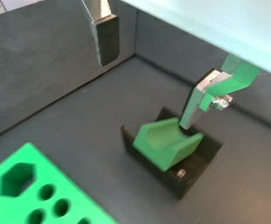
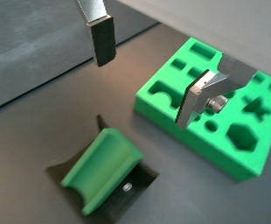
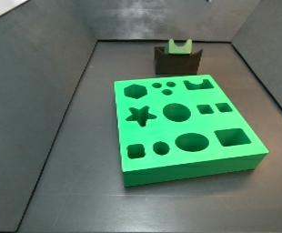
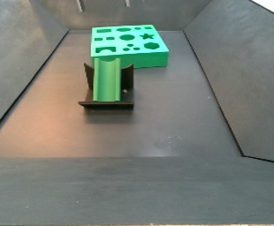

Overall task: Pick up the arch object. Move up. Place the arch object on the fixture. Regrasp the arch object. Move to above the board. Insert the arch object.
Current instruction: Regrasp the arch object.

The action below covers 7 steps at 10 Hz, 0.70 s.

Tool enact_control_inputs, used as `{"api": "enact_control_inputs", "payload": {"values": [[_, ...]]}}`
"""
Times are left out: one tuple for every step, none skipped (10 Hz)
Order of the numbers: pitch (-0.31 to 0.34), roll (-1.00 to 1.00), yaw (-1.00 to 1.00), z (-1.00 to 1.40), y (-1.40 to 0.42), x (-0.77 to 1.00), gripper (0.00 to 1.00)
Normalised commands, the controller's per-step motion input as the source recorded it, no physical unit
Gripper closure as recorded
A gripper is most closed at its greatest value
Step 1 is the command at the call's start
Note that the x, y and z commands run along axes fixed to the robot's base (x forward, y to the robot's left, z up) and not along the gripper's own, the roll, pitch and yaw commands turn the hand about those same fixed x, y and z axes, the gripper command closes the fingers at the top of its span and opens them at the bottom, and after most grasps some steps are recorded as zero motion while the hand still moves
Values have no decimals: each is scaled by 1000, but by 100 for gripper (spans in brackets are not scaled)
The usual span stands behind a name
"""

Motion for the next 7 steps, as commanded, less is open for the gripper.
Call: {"api": "enact_control_inputs", "payload": {"values": [[-2,1000,38,1,-17,-25,0],[1,1000,39,9,-18,-16,0],[4,1000,41,8,-22,-6,0],[9,1000,42,4,-19,7,0],[15,1000,45,-5,-19,23,0],[26,1000,48,-10,-24,38,0],[36,1000,51,-11,-24,51,0]]}}
